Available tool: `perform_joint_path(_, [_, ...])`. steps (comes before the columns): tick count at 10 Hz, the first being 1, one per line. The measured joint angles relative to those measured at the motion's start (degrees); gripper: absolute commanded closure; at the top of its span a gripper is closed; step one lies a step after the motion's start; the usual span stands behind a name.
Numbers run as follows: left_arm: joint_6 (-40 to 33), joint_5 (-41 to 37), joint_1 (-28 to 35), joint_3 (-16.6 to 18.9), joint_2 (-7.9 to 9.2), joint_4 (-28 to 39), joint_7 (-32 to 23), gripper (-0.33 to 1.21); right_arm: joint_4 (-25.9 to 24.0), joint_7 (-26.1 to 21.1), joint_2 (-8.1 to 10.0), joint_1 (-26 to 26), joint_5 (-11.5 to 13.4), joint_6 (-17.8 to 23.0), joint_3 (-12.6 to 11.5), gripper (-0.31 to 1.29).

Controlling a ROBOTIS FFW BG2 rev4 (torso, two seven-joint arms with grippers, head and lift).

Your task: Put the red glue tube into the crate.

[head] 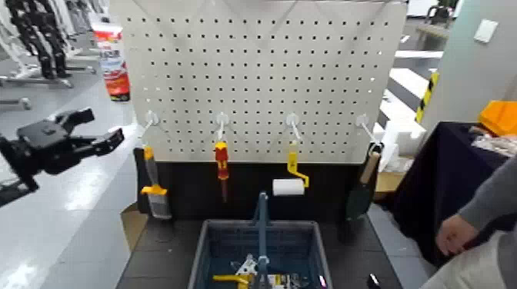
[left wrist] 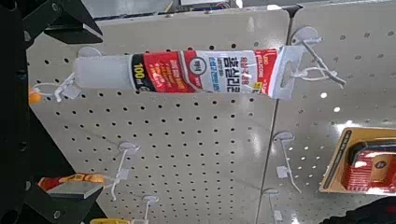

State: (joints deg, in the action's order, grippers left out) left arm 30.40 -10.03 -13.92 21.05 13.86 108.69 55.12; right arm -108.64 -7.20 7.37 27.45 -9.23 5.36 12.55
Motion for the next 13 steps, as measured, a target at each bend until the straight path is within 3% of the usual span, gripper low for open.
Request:
perform_joint_path(4, [-0.02,0.6,-5.42,-1.97,2.96,-3.12,2.38,0.21,0.37,0.28,0.01,-0.42,-0.48,-0.02,0.24,0.14])
perform_joint_path(13, [-5.26,2.84,-15.9,-6.36,6.49,-17.15,6.74,0.26,1.69,2.17,-0.12,-1.46,-1.4,0.61,0.18,0.14])
